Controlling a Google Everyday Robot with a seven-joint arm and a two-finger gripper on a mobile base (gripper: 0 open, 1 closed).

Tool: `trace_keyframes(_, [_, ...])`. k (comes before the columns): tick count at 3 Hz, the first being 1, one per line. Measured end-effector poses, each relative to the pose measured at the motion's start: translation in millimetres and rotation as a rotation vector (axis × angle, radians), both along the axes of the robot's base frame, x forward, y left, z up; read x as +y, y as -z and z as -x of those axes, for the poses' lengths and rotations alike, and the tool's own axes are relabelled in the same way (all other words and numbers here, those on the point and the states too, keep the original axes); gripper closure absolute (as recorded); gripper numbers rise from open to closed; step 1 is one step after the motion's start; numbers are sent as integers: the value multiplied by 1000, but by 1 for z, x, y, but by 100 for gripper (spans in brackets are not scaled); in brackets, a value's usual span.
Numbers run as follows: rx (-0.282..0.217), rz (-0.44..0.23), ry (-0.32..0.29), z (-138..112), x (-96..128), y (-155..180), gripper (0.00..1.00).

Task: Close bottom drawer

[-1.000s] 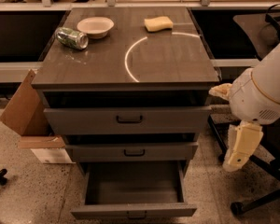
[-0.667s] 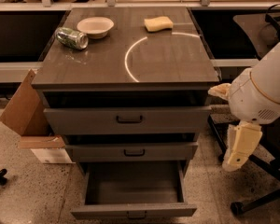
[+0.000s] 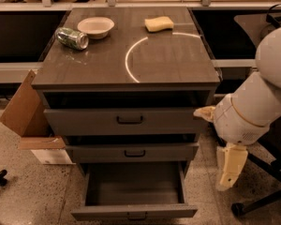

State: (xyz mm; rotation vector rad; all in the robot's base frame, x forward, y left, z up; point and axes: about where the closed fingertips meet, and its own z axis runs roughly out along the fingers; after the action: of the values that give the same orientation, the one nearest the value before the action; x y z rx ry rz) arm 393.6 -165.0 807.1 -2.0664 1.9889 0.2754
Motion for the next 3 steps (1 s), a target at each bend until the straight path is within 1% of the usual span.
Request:
trace_keyframes(1, [59,-35,-70,17,19,44,0])
trace_keyframes(2, [146,-74,-107,36,38,94,0])
trace_keyframes(3, [147,-74,-107,36,38,94,0])
